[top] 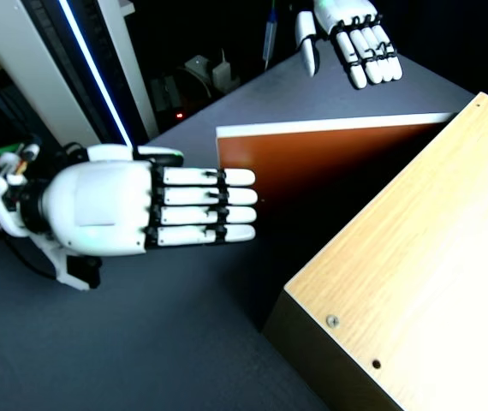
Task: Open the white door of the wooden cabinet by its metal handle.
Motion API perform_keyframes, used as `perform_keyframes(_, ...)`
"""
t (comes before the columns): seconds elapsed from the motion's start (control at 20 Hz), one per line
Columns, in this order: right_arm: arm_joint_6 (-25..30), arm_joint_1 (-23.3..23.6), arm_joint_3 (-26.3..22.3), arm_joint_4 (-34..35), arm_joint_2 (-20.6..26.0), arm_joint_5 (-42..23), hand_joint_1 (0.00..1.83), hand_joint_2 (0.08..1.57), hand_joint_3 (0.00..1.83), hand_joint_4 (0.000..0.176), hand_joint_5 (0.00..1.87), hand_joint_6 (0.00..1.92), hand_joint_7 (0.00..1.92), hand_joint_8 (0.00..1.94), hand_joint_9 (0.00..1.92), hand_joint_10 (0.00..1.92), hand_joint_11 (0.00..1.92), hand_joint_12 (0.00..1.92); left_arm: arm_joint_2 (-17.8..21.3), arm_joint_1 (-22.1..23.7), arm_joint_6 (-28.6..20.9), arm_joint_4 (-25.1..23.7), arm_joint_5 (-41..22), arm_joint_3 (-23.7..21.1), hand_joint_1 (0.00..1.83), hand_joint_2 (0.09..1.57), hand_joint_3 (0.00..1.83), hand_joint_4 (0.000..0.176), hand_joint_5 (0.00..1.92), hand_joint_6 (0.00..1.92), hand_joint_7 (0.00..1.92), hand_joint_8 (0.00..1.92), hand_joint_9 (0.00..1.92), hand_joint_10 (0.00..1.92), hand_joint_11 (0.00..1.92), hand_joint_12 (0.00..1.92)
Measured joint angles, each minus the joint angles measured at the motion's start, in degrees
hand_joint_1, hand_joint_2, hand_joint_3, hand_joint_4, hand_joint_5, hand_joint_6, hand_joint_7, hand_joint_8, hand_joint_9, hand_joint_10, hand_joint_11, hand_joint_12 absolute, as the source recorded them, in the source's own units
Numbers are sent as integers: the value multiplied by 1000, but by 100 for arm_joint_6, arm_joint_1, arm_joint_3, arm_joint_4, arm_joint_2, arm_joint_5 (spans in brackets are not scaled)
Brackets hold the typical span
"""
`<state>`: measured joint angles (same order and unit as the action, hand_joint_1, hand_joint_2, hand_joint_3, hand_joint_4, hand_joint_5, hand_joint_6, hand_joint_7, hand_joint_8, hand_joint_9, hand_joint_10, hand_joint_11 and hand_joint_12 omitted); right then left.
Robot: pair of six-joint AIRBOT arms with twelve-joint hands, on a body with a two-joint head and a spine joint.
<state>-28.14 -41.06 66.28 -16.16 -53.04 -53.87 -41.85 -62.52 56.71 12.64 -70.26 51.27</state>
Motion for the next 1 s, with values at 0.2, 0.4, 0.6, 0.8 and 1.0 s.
perform_keyframes(0.2, 149, 0, -24, -179, 2, 0, 0, 1361, 10, 0, 0, 0, 0, 0, 0, 0, 0, 0, 0, -22, -24, 35, -4, 2, 0, 1567, 33, 0, 43, 0, 7, 0, 18, 1, 17, 105)
perform_keyframes(0.4, 284, 0, -24, -431, 2, -9, 17, 1432, 17, 0, 0, 0, 0, 0, 0, 0, 0, 0, 0, -39, -44, 42, -26, 2, 0, 1567, 26, 0, 42, 1, 5, 0, 19, 0, 13, 107)
perform_keyframes(0.6, 422, 0, -26, -750, 2, -9, 0, 1449, 9, 0, 0, 0, 0, 0, 0, 0, 0, 0, 0, -39, -44, 44, -26, 2, 0, 1571, 43, 0, 33, 0, 1, 0, 6, 0, 2, 106)
perform_keyframes(0.8, 525, 0, -42, -994, -140, -7, 0, 1455, 8, 0, 0, 0, 0, 0, 0, 0, 0, 0, 0, -50, -63, 44, -33, 2, 0, 1557, 29, 0, 43, 5, 11, 4, 18, 6, 13, 113)
perform_keyframes(1.0, 662, 63, -42, -1410, -330, 79, 3, 1473, 4, 0, 16, 10, 0, 0, 0, 0, 0, 0, 0, -50, -63, 68, -31, 2, 0, 1553, 19, 0, 54, 7, 26, 7, 34, 9, 26, 123)
